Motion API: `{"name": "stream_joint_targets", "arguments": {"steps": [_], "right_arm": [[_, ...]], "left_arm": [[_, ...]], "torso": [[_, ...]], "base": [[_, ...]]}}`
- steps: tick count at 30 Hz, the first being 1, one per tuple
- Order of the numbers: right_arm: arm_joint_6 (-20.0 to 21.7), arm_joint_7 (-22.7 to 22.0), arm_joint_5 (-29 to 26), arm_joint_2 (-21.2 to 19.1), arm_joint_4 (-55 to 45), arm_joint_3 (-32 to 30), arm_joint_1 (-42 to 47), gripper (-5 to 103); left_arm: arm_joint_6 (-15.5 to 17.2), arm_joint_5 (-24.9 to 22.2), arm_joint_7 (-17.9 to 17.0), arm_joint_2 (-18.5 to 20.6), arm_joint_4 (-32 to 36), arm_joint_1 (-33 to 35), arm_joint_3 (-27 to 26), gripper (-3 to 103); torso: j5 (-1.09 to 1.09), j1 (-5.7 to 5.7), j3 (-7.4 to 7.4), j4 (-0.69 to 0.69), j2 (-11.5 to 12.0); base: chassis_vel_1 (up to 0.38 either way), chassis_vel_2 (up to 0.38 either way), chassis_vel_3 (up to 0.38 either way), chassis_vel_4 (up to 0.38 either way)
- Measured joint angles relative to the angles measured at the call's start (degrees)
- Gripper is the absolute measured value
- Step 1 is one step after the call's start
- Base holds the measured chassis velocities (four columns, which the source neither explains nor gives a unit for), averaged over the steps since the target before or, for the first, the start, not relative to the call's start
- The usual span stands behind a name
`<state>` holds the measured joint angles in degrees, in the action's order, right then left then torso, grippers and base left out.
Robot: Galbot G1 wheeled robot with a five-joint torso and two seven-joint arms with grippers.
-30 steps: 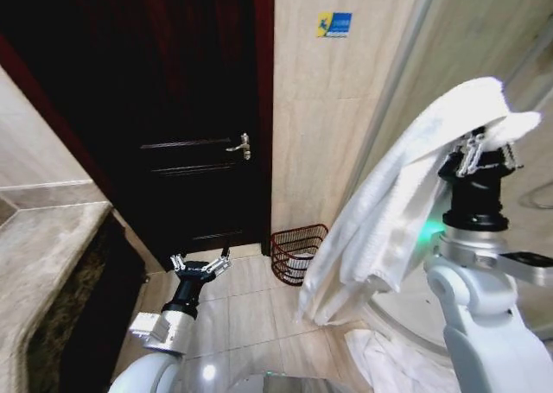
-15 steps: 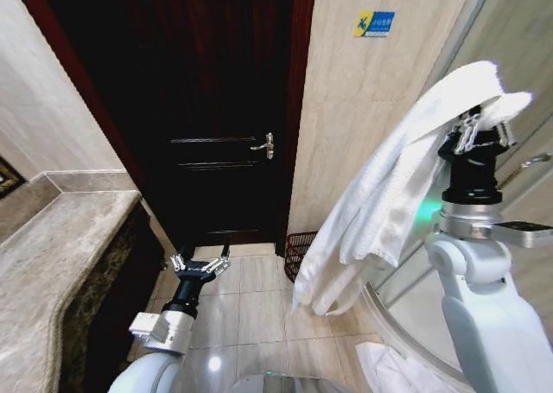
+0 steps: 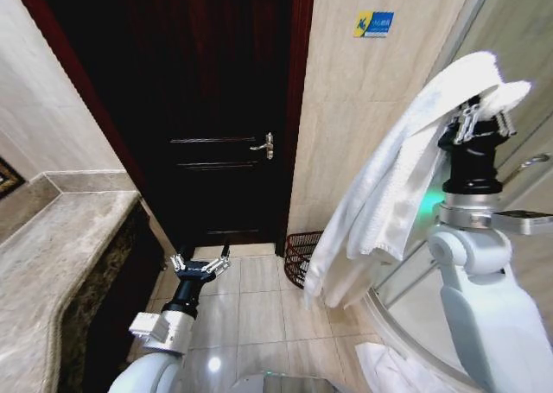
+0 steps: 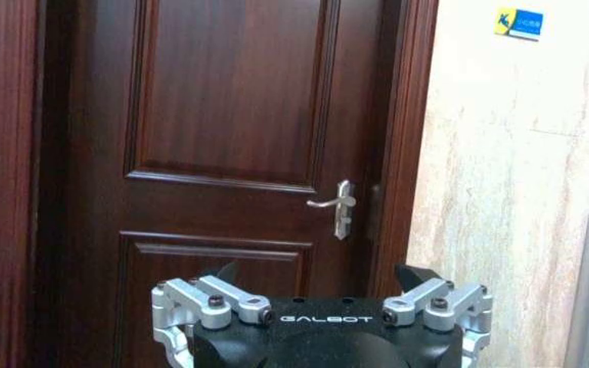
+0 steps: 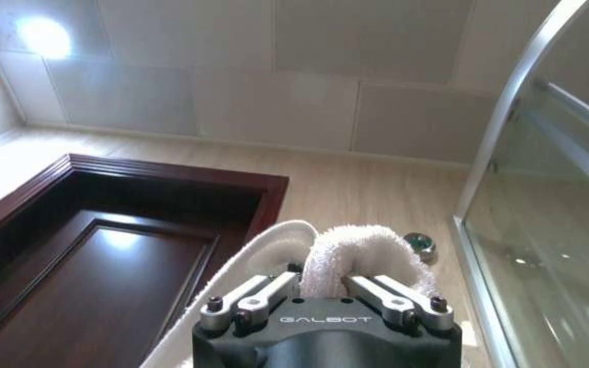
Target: Discard the used towel into the hamper.
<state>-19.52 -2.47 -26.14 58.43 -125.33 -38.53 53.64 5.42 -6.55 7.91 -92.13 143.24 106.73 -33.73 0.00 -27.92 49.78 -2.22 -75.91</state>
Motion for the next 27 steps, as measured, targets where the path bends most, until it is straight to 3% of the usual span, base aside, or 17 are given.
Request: {"name": "stream_joint_targets", "arguments": {"steps": [15, 27], "right_arm": [[1.81, -1.44, -1.92, -2.99, -0.56, 0.0, -4.37, 5], [2.09, -0.48, -4.08, -5.66, 0.21, 1.4, -10.64, 5]], "left_arm": [[0.0, 0.0, 0.0, 0.0, 0.0, 0.0, 0.0, 100], [0.0, 0.0, 0.0, 0.0, 0.0, 0.0, 0.01, 100]], "torso": [[-0.01, -0.03, 0.02, -0.01, 0.02], [0.01, 0.0, 0.0, 0.0, 0.0]], "base": [[-0.14, 0.138, 0.142, -0.13], [-0.015, 0.012, 0.011, -0.016]]}}
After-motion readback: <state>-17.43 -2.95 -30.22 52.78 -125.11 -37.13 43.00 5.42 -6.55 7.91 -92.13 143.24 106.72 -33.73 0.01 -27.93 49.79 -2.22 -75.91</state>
